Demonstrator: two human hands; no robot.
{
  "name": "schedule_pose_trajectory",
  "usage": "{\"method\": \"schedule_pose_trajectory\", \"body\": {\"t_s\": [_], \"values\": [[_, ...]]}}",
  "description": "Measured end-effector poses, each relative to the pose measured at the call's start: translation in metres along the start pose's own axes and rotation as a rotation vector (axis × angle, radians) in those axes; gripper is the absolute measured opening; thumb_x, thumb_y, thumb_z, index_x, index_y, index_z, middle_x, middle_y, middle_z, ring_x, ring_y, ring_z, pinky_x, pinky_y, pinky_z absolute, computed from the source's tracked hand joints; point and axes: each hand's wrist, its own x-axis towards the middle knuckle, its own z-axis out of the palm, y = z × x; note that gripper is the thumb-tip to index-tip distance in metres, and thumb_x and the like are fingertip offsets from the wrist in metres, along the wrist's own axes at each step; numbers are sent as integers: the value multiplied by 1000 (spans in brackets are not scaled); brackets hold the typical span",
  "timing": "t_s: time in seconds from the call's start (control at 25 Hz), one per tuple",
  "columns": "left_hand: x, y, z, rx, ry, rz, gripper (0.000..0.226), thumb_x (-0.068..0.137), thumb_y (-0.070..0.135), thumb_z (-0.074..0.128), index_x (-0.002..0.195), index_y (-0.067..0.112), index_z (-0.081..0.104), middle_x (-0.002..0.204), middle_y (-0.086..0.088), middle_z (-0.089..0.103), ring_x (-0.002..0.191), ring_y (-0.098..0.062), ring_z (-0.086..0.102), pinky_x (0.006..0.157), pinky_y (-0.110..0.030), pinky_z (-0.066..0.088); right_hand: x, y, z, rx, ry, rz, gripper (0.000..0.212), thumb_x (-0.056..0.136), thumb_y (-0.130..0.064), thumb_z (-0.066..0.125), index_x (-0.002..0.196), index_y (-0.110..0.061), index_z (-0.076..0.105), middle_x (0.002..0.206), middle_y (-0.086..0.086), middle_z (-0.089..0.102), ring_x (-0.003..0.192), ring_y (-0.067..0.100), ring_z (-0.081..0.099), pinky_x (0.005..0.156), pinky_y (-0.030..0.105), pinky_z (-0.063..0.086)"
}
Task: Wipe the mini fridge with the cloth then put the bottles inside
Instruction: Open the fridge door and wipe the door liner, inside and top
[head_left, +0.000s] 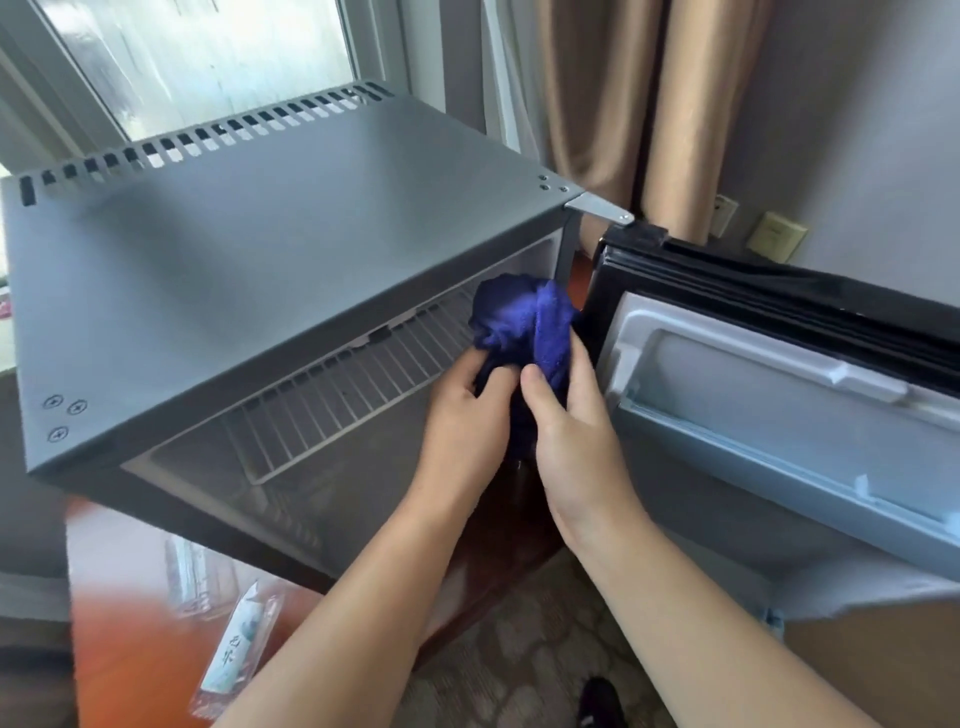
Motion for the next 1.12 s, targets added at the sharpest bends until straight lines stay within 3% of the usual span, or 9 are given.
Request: {"method": "schedule_pose_trajectory", "body": {"t_s": [0.2, 0.36, 0.48, 0.56, 0.64, 0.76, 0.88, 1.0, 1.12], "values": [[-5, 51, 16, -115, -99, 143, 22, 91, 29, 65, 113, 35, 65, 108, 7, 77, 102, -10, 73, 87, -25, 56, -11, -64, -13, 187, -126, -95, 42, 97, -25, 48, 137, -31, 57, 130, -3, 68, 126, 16, 61, 113, 48, 40], [4, 79, 27, -142, -114, 224, 32, 84, 25, 70, 113, 30, 59, 98, 8, 76, 91, -10, 74, 76, -22, 55, -15, -102, -28, 39, -202, -119, 45, 93, -16, 46, 132, -36, 59, 122, -4, 71, 119, 18, 64, 108, 51, 45], [25, 105, 32, 109, 22, 371, 31, 77, 21, 66, 105, 30, 57, 90, 10, 73, 83, -11, 71, 74, -31, 57, 0, -134, -47, -402, -136, -196, 36, 83, -24, 54, 116, -36, 65, 102, -7, 73, 99, 15, 68, 94, 47, 54], [42, 126, 37, 270, 65, 522, 35, 77, 16, 63, 108, 30, 55, 87, 12, 70, 81, -11, 67, 72, -23, 54, 16, -158, -70, -602, -90, -250, 33, 77, -30, 56, 108, -32, 68, 95, -3, 73, 91, 17, 66, 88, 37, 55], [59, 139, 47, 540, -71, 550, 35, 81, 16, 62, 114, 28, 56, 89, 13, 67, 88, -14, 64, 73, -19, 47, 32, -172, -96, -777, -43, -223, 33, 77, -29, 58, 108, -30, 70, 90, -2, 75, 88, 20, 67, 82, 32, 54], [65, 134, 72, 1019, -332, 443, 48, 89, 41, 64, 134, 28, 52, 120, 6, 62, 125, -26, 52, 102, -37, 39, 56, -175, -130, -1093, -45, -136, 23, 81, -21, 62, 99, -22, 76, 87, 3, 73, 88, 24, 66, 72, 24, 51], [67, 129, 83, 1191, -312, 438, 58, 86, 57, 63, 140, 41, 46, 129, 8, 57, 129, -25, 43, 104, -46, 34, 78, -182, -161, -1157, -35, -111, 19, 80, -21, 65, 82, -38, 74, 89, -3, 68, 84, 16, 62, 69, 19, 41], [58, 131, 97, 1200, -251, 505, 29, 91, 42, 60, 117, 29, 60, 108, 5, 61, 112, -26, 47, 96, -46, 44, 84, -194, -206, -1317, -173, 108, 30, 84, -34, 69, 113, -39, 67, 109, -5, 63, 96, 16, 57, 75, 23, 39], [40, 130, 132, 1171, -259, 558, 14, 91, 32, 59, 102, 22, 61, 97, -1, 63, 101, -32, 54, 90, -48, 47, 81, -184, -240, -1135, -181, 204, 41, 94, -28, 57, 134, -35, 59, 130, -1, 62, 102, 16, 59, 84, 29, 46]]}}
